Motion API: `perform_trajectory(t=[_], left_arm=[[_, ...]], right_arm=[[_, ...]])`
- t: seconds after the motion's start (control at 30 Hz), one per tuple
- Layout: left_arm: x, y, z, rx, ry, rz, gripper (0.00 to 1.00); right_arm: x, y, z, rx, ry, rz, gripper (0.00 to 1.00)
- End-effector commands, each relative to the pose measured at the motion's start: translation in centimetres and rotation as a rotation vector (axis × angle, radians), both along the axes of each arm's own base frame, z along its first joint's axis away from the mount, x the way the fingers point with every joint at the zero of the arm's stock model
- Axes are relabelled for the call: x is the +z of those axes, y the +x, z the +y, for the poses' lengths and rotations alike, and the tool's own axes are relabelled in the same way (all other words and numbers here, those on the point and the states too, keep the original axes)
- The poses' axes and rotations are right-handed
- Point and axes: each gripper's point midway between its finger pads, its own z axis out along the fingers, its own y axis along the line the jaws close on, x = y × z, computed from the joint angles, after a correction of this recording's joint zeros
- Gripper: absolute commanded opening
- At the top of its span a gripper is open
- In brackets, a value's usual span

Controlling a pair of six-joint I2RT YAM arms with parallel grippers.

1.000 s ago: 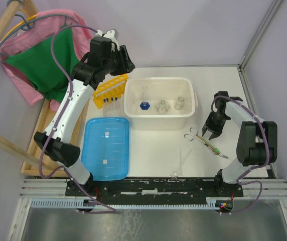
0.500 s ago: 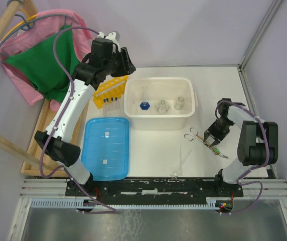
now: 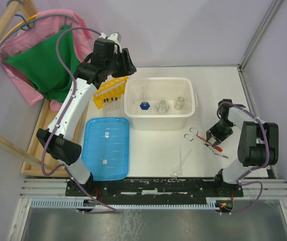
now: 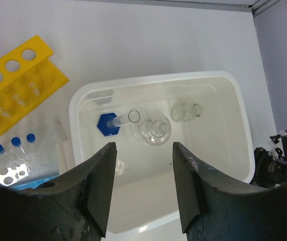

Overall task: Organize the chemistry lab equipment
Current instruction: Move the chemistry item to the center of the board, then pick up the chemistry item at the center of the board.

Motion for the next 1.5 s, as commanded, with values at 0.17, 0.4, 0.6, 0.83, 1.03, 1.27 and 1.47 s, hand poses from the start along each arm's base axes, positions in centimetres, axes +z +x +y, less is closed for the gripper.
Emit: perform_trajectory(t=[0.17,0.4,0.6,0.83,1.03,1.27,1.47], left_arm=[[0.6,0.6,-0.3,-0.036,0.014,-0.043,0.56],[-0.1,0.6,-0.6,-0.051,0.014,-0.027,0.56],[-0.4,0.6,-0.7,-0.056,0.016,-0.021,0.55],[-0.7,0.6,-0.8,-0.064,0.012,-0.013,0.55],[-1.2,0.7,-1.3,-0.081,-0.004,0.003,0.55],[-1.5,0.6,-1.3,-0.082,-0.002,0.009,0.55],[-2.1,0.6,-1.4,-0.089,0.006,0.019,0.54]], right_arm=[[0.0,5.4,-3.4,0.042,-0.163,-0.132,0.48],[0.4,10.2,-4.3,0.173,-0.191,-0.227,0.46],[0.3,12.2,-3.5,0.276,-0.154,-0.313,0.48],[6.3,16.1,-2.2,0.401,-0.165,-0.639,0.5],[10.7,16.7,-2.1,0.44,-0.179,-0.68,0.53],[7.7,12.7,-1.2,0.216,-0.067,-0.43,0.54],[5.2,11.8,-0.2,0.072,-0.002,-0.384,0.56]])
